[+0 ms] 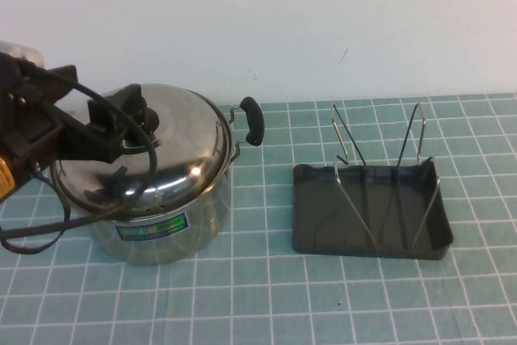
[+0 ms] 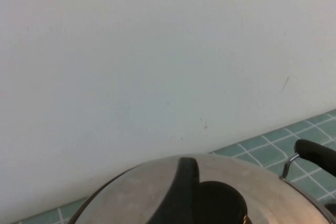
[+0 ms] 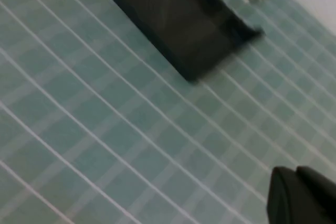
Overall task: Put pot lid on rack
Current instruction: Open the pot
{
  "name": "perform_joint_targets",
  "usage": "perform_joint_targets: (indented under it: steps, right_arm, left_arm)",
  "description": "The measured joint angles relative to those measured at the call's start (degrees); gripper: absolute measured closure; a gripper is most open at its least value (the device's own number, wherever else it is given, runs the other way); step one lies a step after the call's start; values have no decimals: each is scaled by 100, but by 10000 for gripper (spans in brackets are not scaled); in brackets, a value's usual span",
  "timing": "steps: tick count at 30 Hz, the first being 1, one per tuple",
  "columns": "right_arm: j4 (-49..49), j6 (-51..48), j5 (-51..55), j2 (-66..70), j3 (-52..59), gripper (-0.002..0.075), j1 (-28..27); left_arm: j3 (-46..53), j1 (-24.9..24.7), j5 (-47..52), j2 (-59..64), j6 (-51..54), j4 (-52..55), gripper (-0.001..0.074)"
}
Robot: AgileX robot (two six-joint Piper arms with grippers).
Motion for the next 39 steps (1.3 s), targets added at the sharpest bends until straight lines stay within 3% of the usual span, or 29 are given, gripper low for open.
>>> perform_joint_targets:
  steps: [4, 7, 10, 15, 20, 24, 29, 33, 39]
  right_arm:
    - [-2716, 2136, -415, -17, -52, 727, 0]
    - [-3360, 3142, -1536, -167, -52, 727, 0]
    - [-2855, 3445, -2904, -357, -61, 727, 0]
    - [-1794, 3441, -3764, -445, -40, 727, 0]
    - [-1000, 2835, -3614, -445, 82, 727, 0]
    - [-597, 2510, -3505, -445, 94, 727, 0]
    - [-448, 2417, -3484, -445, 116, 727, 0]
    - [100, 1903, -3337, -445, 116, 727, 0]
    - [2107, 279, -2977, -445, 116, 727, 0]
  left_arm:
    - [0, 0, -29, 155, -83, 298, 95]
    - [0, 0, -158, 283, -97, 375, 95]
    - [0, 0, -291, 458, -8, 375, 95]
    - [-51, 0, -361, 858, 476, -135, 95]
    - [-181, 0, -515, 1304, 883, -447, 99]
    - [-179, 0, -739, 1532, 1085, -747, 160]
    - [-192, 0, -815, 1679, 1152, -1364, 400]
    - [-195, 0, -921, 1701, 1152, -1515, 402]
    - [-195, 0, -1540, 1671, 1091, -1573, 402]
